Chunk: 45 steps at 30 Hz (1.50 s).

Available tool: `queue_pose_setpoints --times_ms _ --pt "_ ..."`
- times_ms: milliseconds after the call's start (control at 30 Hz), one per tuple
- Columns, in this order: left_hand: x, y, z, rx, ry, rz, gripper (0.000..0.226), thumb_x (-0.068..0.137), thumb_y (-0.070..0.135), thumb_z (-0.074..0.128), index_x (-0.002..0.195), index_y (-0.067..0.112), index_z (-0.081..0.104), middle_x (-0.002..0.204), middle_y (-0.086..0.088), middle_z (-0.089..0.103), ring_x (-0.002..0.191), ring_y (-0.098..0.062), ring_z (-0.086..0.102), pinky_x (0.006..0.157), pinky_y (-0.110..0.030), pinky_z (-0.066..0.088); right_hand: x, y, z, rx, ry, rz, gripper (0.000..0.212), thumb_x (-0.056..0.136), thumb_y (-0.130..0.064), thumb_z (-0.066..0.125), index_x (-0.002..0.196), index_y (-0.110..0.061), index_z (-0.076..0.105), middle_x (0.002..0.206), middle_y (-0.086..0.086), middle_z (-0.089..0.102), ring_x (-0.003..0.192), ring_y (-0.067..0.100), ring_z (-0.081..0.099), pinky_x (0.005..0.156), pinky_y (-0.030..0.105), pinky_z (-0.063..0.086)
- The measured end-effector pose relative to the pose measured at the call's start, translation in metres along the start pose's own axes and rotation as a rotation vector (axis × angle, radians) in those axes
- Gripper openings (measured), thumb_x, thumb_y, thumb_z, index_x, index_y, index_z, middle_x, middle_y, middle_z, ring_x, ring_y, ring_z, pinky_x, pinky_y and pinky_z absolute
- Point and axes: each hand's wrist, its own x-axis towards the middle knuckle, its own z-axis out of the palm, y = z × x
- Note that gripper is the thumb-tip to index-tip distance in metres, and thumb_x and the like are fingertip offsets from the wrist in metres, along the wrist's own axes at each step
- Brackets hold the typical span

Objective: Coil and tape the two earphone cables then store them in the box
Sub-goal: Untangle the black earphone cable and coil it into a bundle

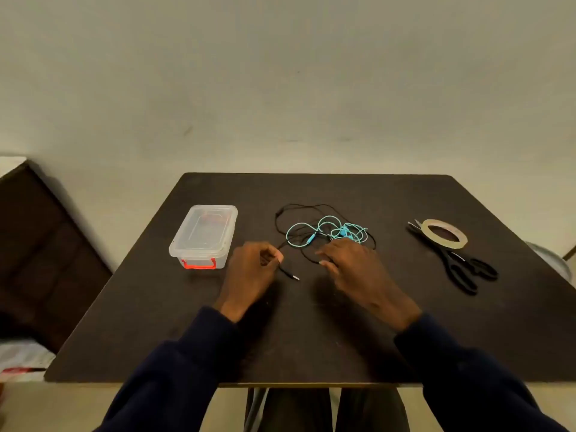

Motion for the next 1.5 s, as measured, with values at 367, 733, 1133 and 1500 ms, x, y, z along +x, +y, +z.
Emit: queue_pose_setpoints --times_ms 367,733,1133,1500 --pt "0.026 -0.008 0.023 0.206 0.099 -0.102 0.021 0.092 0.038 0.071 0.096 0.018 0.064 0.090 0.003 0.062 0.083 -0.011 0.057 0.070 -0.023 0.044 0.018 0.011 0.008 0.014 0.016 0.014 0.026 0.092 -0.024 0.066 0.117 -0.018 0.068 0.111 0.001 0.069 0.104 0.022 0.062 0.082 0.036 0.050" --pt "0.036 -0.005 0.030 0.375 0.004 -0.100 0.017 0.099 0.023 0.057 0.098 0.008 0.064 0.109 -0.011 0.062 0.102 -0.025 0.057 0.090 -0.039 0.049 0.034 0.011 0.015 0.031 0.040 -0.008 0.034 0.091 -0.022 0.068 0.124 -0.014 0.064 0.118 0.005 0.067 0.110 0.025 0.061 0.087 0.036 0.050" --pt "0.035 -0.002 0.026 0.404 -0.019 -0.099 0.020 0.101 0.024 0.055 0.100 0.006 0.065 0.108 -0.012 0.063 0.102 -0.025 0.057 0.090 -0.039 0.049 0.044 0.010 0.017 0.090 0.042 -0.011 0.035 0.090 -0.014 0.066 0.124 -0.013 0.063 0.119 0.008 0.067 0.110 0.028 0.060 0.084 0.040 0.051" --pt "0.029 0.032 -0.029 -0.891 -0.311 -0.235 0.033 0.086 0.016 0.071 0.117 0.003 0.071 0.085 -0.005 0.074 0.076 -0.011 0.069 0.076 -0.022 0.057 0.066 0.007 -0.005 0.396 0.020 -0.066 0.020 0.084 -0.013 0.077 0.103 -0.010 0.076 0.102 0.005 0.064 0.098 0.017 0.057 0.085 0.037 0.050"
